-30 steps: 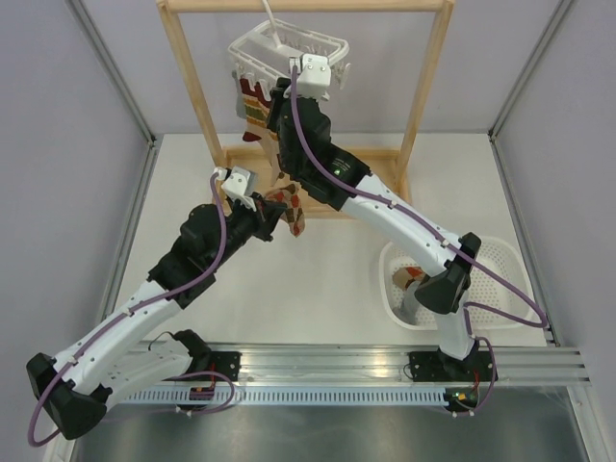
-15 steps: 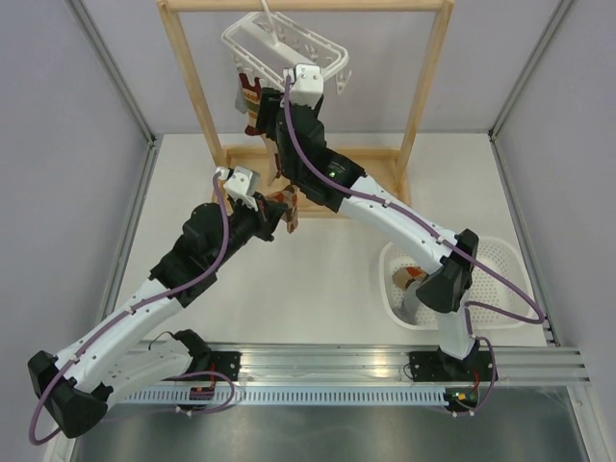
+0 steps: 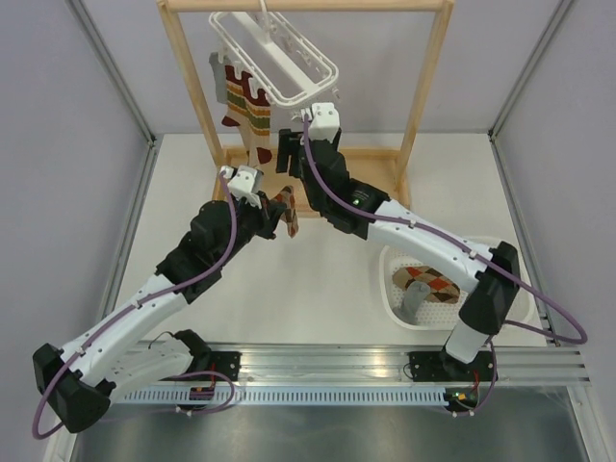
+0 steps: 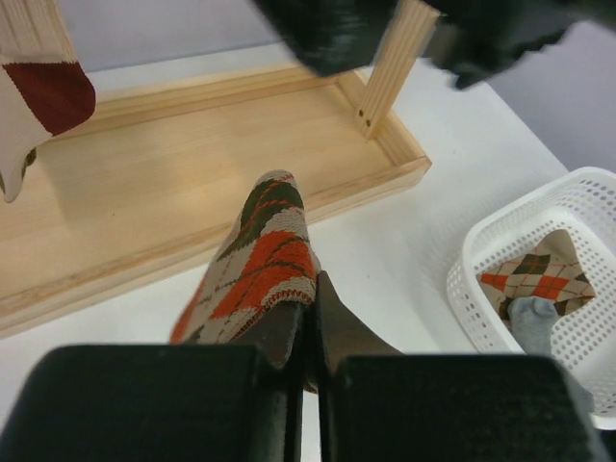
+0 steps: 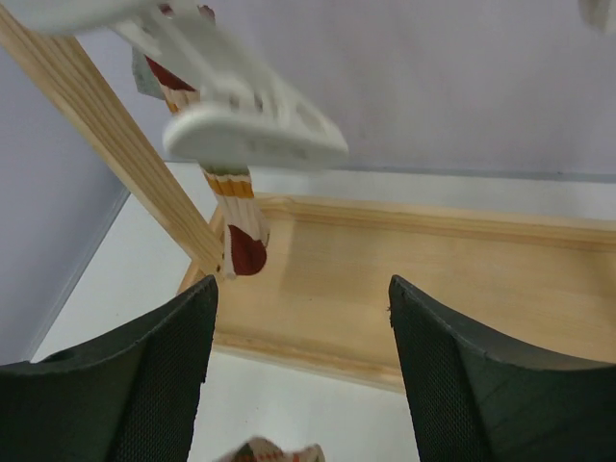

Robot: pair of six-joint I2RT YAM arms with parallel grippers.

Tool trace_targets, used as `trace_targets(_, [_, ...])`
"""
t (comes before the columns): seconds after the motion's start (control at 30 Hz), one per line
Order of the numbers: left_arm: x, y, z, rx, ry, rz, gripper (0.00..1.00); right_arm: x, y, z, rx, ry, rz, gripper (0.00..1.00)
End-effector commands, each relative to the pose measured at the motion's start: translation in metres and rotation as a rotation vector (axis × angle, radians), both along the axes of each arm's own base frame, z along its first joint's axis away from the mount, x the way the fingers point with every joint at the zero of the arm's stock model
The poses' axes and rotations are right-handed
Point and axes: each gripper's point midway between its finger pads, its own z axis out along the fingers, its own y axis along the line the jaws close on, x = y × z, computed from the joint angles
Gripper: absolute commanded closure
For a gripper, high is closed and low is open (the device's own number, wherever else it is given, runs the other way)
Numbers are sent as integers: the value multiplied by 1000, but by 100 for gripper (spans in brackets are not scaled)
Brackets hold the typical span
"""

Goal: Remove the socks clipped to the hanger

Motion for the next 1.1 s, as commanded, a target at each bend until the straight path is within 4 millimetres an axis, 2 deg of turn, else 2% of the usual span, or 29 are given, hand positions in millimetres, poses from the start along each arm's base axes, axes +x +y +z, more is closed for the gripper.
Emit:
trace_targets(0.0, [10, 5, -6, 29, 14, 49, 98, -19, -24, 30, 108, -60, -13, 24])
trace_targets(0.13, [15, 3, -18, 42, 48, 46, 98, -37, -59, 2, 79, -25, -59, 23])
trace_targets(0.2, [15, -2, -21, 42, 58, 24, 98, -40, -73, -11, 84, -6, -81, 23])
trace_targets(0.23, [15, -6, -24, 45, 66, 9, 98, -41, -89, -24, 81, 12, -97, 22])
trace_targets(0.3, [10, -14, -28, 42, 74, -47, 98, -40, -105, -39, 124, 44, -110, 22])
trace_targets(0.33, [9, -19, -27, 36, 69, -69, 98, -39, -124, -52, 132, 65, -124, 22])
trace_targets(0.5, [-11, -45, -23, 18, 51, -270, 98, -44, -176, -75, 188, 99, -179, 21])
trace_targets(0.53, [-13, -50, -16, 1, 29, -300, 98, -43, -197, -79, 217, 104, -219, 20])
trace_targets(0.57, [-16, -56, -10, -23, 19, -332, 98, -43, -201, -84, 233, 122, -201, 20])
trace_targets(0.63, [-32, -71, -4, -56, 19, -453, 98, -45, -220, -92, 245, 146, -218, 20])
trace_targets(0.67, [-38, -78, 4, -83, 8, -494, 98, -40, -241, -96, 267, 155, -260, 20])
trace_targets(0.7, [-43, -86, 1, -81, 19, -533, 98, -42, -245, -97, 286, 162, -241, 20])
trace_targets(0.73, [-55, -97, 1, -77, 20, -575, 98, -39, -264, -97, 304, 159, -278, 20])
trace_targets(0.8, [-65, -113, 1, -53, 2, -612, 98, -41, -274, -99, 328, 172, -273, 20])
trace_targets(0.83, [-81, -129, -5, -30, 3, -669, 98, -40, -293, -98, 343, 162, -314, 20])
trace_targets(0.9, [-92, -147, 2, -33, -8, -715, 98, -42, -305, -103, 370, 175, -322, 19])
trace_targets(0.93, [-102, -162, -6, -27, 19, -751, 98, -42, -316, -102, 393, 174, -322, 19])
trace_targets(0.97, [-104, -171, 7, -48, 4, -766, 98, -43, -321, -103, 405, 179, -321, 19])
trace_targets(1.07, [-121, -200, 30, -89, -35, -840, 98, -48, -338, -103, 437, 170, -333, 20])
